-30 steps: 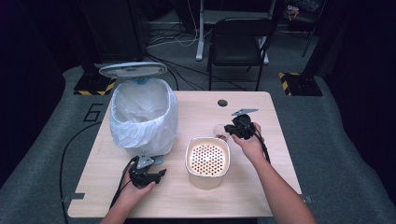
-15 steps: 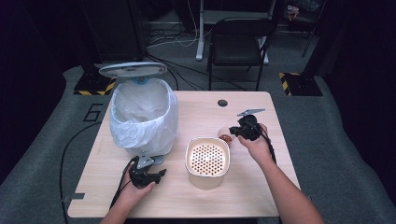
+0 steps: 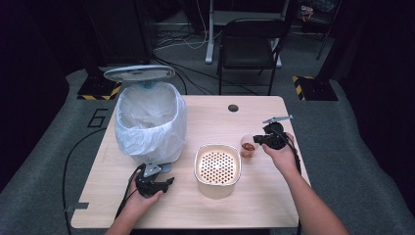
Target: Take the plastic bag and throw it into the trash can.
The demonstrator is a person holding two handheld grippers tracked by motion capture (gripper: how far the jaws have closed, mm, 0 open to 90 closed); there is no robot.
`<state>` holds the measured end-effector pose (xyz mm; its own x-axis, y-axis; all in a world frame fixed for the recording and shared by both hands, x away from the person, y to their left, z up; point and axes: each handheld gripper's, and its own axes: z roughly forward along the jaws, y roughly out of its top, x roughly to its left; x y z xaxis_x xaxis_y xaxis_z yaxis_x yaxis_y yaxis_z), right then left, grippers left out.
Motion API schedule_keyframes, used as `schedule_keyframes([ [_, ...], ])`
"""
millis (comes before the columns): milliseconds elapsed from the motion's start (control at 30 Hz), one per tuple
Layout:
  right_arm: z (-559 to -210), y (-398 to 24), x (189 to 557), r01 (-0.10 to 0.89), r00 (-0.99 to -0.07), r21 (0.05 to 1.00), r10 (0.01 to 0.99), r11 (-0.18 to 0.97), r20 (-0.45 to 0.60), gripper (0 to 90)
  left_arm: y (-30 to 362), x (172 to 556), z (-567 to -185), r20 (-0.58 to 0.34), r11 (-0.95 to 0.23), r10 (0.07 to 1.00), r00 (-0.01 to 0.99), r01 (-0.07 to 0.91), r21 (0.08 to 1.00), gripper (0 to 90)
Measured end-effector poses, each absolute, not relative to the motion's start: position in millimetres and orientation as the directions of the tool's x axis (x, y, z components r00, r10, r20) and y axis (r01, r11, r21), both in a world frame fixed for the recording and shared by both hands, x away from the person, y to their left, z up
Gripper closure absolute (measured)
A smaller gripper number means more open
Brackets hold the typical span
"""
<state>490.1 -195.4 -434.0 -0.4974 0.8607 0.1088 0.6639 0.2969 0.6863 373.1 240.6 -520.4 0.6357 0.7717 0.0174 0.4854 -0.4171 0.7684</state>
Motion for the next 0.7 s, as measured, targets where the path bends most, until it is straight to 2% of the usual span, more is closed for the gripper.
schedule_keyframes([
  [267,-435.0,-197.9,489.5,0.675,-0.477,0.682,0.871,0.28,0.115,84.5,240.6,373.1,-520.0,0.031,-0.429,0.769,0.638,0.48,0.765,34.2],
  [467,-435.2,-199.4,491.6,0.669,-0.475,0.692,0.872,0.271,0.117,79.7,240.3,372.9,-520.2,0.025,-0.424,0.771,0.636,0.484,0.766,34.1],
  [567,-434.2,-201.2,490.8,0.669,-0.47,0.697,0.873,0.259,0.127,74.5,240.3,372.9,-520.2,0.027,-0.426,0.771,0.636,0.483,0.766,34.1],
  [600,-433.6,-201.4,490.3,0.672,-0.463,0.698,0.876,0.248,0.136,71.6,241.8,374.3,-519.4,0.056,-0.451,0.76,0.648,0.463,0.763,34.2],
  [667,-432.2,-202.9,489.9,0.67,-0.46,0.704,0.876,0.237,0.143,66.4,240.3,372.9,-520.1,0.027,-0.426,0.771,0.637,0.483,0.765,34.2],
  [700,-431.2,-203.5,489.7,0.669,-0.461,0.706,0.875,0.232,0.149,63.7,241.7,374.2,-519.4,0.055,-0.45,0.76,0.647,0.464,0.764,34.2],
])
